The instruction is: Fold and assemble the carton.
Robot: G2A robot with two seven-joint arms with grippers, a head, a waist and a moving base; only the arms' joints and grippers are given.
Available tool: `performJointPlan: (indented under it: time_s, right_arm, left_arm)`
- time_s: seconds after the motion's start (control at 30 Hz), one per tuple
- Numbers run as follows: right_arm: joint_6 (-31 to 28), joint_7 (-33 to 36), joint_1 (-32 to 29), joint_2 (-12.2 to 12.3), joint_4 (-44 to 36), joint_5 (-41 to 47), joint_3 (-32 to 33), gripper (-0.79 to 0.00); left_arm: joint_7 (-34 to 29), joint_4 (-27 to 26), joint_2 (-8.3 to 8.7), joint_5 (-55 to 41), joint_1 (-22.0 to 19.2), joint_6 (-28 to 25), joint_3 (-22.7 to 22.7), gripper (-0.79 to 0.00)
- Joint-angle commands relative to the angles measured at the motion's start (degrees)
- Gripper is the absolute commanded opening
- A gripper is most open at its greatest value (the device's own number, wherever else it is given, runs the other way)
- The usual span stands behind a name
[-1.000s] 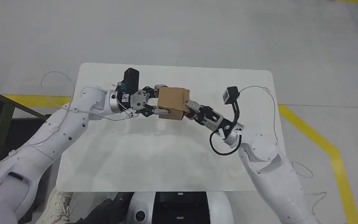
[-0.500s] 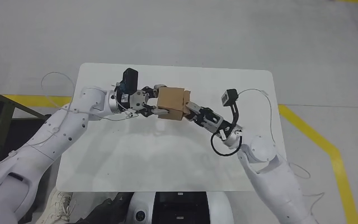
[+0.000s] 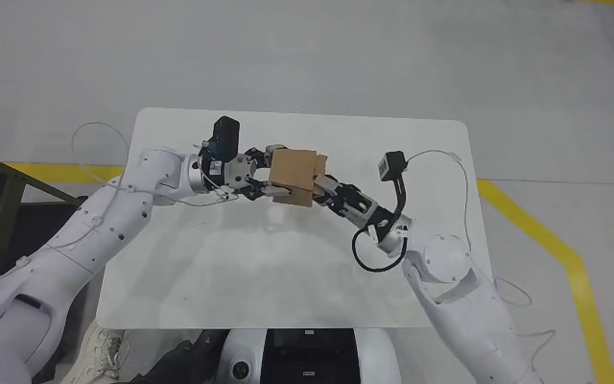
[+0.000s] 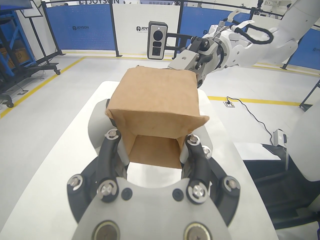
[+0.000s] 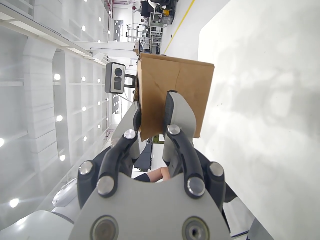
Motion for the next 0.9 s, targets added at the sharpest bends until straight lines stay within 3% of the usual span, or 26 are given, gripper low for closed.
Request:
performJointPlan:
  time_s: [0.0,0.23,0.4,0.67,0.87]
  right_arm:
    - [0.1,-0.6,-0.1,0.0,-0.1,0.3,0.1,-0.646]
    - [0.3,-1.1,-0.4,-0.1,-0.3,1.0,0.2,-0.628]
    - [0.3,-0.1,-0.4,-0.1,-0.9,0.2,-0.3,-0.570]
    - [0.4,0.0,0.0,-0.3,-1.3,-0.4,-1.3,-0.570]
    - [-0.4,-0.7,0.0,-0.3,-1.3,-0.5,-1.2,-0.508]
  left_arm:
    - [0.1,0.0,0.00,0.0,0.0,0.0,0.0,-0.785]
    - [0.5,0.1,0.02,0.3,-0.1,0.0,0.2,-0.785]
    - [0.4,0.2,0.05,0.3,-0.2,0.0,0.3,-0.785]
    - [-0.2,0.2,-0.09,-0.1,-0.4,0.0,0.9,-0.785]
    - [-0.4,0.4,-0.14,-0.4,-0.6,0.0,1.2,-0.785]
